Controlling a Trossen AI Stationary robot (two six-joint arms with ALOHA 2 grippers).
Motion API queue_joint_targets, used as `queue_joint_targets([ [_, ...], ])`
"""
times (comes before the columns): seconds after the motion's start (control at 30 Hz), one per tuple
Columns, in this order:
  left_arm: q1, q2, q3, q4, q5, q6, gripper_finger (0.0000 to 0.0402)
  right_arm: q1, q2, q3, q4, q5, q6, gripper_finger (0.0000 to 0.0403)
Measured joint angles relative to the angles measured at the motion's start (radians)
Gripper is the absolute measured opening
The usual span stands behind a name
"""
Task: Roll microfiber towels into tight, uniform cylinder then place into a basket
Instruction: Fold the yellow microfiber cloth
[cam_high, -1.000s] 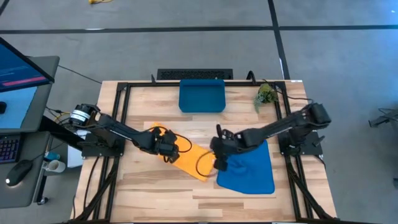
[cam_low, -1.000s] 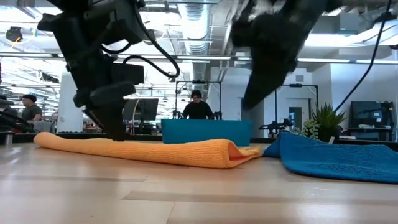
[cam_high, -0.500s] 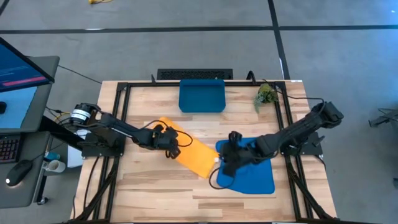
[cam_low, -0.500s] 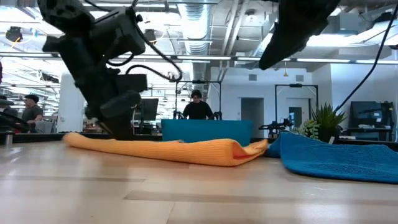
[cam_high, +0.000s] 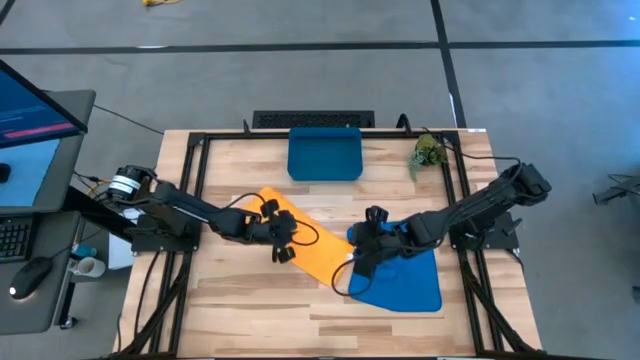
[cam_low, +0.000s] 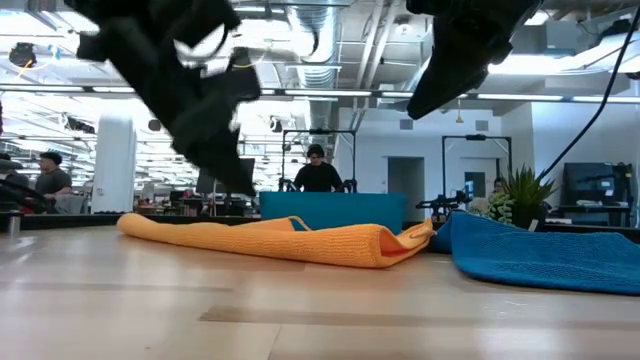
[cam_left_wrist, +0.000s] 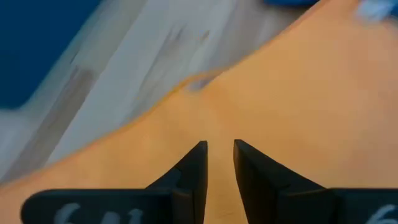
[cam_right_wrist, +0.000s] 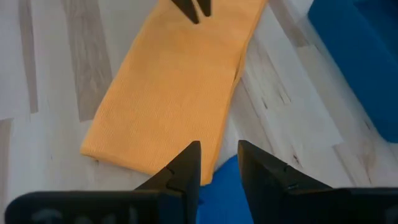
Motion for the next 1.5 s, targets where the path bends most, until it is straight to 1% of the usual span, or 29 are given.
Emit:
queue_joint_targets([
  [0.07,-0.037,0.002,0.028,0.042,0.0,0.006,0.0067,0.0,0.0,0.0,0.0,-0.001,0.0,0.0127],
  [0.13,-0.076,0.025,0.044,0.128,0.004,0.041,0.0067,0.002,0.0,0.0,0.003,-0.001,0.0,0.0127],
  [0.23,-0.112,0.08,0.046,0.234,0.005,0.114,0.0067,0.002,0.0,0.0,0.003,-0.002,0.0,0.0127],
  [0.3,-0.116,0.132,0.064,0.29,0.002,0.146,0.0067,0.002,0.0,0.0,0.003,-0.003,0.0,0.0127],
  [0.37,-0.11,0.182,0.095,0.297,0.011,0.169,0.0067,0.002,0.0,0.0,0.004,-0.003,0.0,0.0127],
  [0.57,-0.095,0.338,0.243,0.3,0.133,0.239,0.0067,0.001,0.0,0.0,0.001,-0.003,0.0,0.0127],
  [0.67,-0.094,0.41,0.324,0.236,0.183,0.268,0.0067,0.001,0.0,0.0,-0.002,-0.004,0.0,0.0127],
  [0.77,-0.093,0.462,0.396,0.128,0.199,0.278,0.0067,0.001,0.0,0.0,-0.002,-0.004,0.0,0.0127],
  [0.87,-0.093,0.486,0.448,0.046,0.239,0.291,0.0067,0.001,0.0,0.0,-0.002,-0.004,0.0,0.0127],
  [1.0,-0.105,0.483,0.457,0.0,0.344,0.34,0.0067,0.001,0.0,0.0,-0.002,-0.004,0.0,0.0127],
  [1.1,-0.136,0.475,0.457,-0.032,0.394,0.368,0.0067,0.002,0.0,0.0,-0.002,-0.004,0.0,0.0127],
  [1.23,-0.181,0.473,0.459,-0.088,0.406,0.332,0.0067,0.006,0.0,0.0,0.007,-0.004,0.0,0.0127],
  [1.33,-0.23,0.469,0.463,-0.132,0.401,0.367,0.0067,0.006,0.003,0.0,0.009,-0.004,0.0,0.0127],
  [1.4,-0.259,0.46,0.484,-0.21,0.396,0.377,0.0067,0.006,0.013,0.0,0.009,-0.004,0.0,0.0127],
  [1.5,-0.291,0.432,0.527,-0.389,0.358,0.293,0.0067,0.006,0.017,0.001,0.01,-0.005,0.0,0.0127],
])
